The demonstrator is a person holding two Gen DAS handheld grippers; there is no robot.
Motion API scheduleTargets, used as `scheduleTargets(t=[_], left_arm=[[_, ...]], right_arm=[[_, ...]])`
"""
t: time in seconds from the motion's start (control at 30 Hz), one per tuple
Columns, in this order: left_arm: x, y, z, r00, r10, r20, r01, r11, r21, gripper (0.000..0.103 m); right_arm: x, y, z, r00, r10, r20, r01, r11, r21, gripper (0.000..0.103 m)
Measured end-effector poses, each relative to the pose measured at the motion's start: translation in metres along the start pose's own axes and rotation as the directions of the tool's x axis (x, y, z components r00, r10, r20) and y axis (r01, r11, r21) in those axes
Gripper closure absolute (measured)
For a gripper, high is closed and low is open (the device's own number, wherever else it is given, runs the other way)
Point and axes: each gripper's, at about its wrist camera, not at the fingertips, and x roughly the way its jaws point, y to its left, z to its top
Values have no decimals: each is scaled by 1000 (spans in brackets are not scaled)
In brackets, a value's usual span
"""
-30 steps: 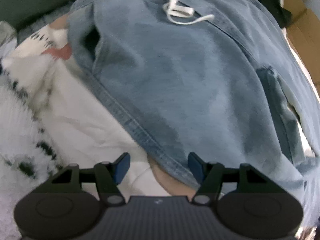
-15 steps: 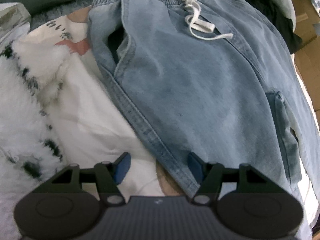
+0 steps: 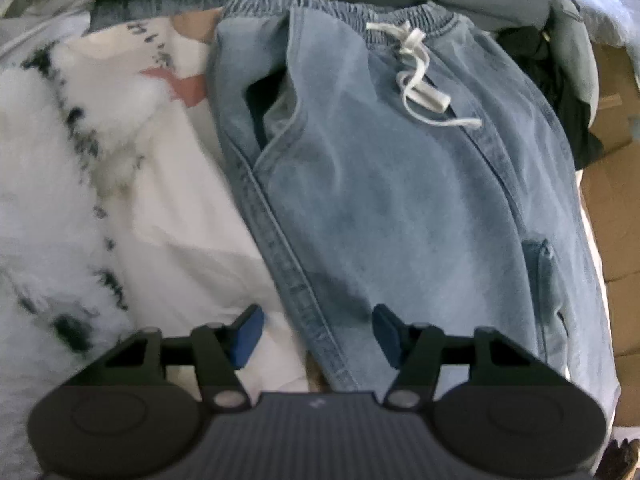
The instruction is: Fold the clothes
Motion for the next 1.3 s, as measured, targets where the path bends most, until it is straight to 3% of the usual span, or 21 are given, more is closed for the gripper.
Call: scheduleTargets(t=[0.1, 0.13, 0.2, 0.37, 0.4, 0.73, 0.9, 1.03, 1.13, 1.3], left_arm=[[17, -12, 2, 1000, 30, 6, -30, 1000, -1, 58], [15, -11, 4, 999, 42, 4, -42, 999, -6, 72], [11, -10, 6, 999, 48, 1, -48, 999, -3, 86], [-9, -16, 6, 999, 42, 33, -44, 998, 53, 91], [-12, -18, 7, 998, 47, 39, -49, 997, 61, 97], [-17, -24, 14, 993, 114, 20, -115, 987, 111, 97], [-11, -32, 14, 988, 155, -1, -152, 970, 192, 95], [-17, -40, 18, 984, 173, -32, -161, 960, 230, 88], [-33, -54, 20, 987, 160, -4, -152, 947, 282, 79], [-38, -79, 20, 990, 139, -10, -127, 931, 343, 76]], right_arm=[[1, -9, -8, 1000, -21, -4, 21, 1000, 2, 83], [2, -11, -10, 1000, -28, -5, 28, 1000, 3, 83], [5, -15, -13, 999, -39, -5, 39, 999, 6, 83], [10, -23, -20, 998, -67, -8, 67, 998, 11, 83], [11, -24, -21, 997, -71, -9, 71, 997, 8, 83], [9, -32, -36, 991, -132, -14, 133, 991, 4, 83], [17, -46, -47, 987, -158, -31, 159, 987, 17, 82], [22, -46, -44, 986, -161, -39, 161, 987, 14, 74], [15, -34, -37, 989, -150, 10, 151, 987, -50, 60], [14, -21, -16, 993, -86, 82, 94, 991, -94, 56]])
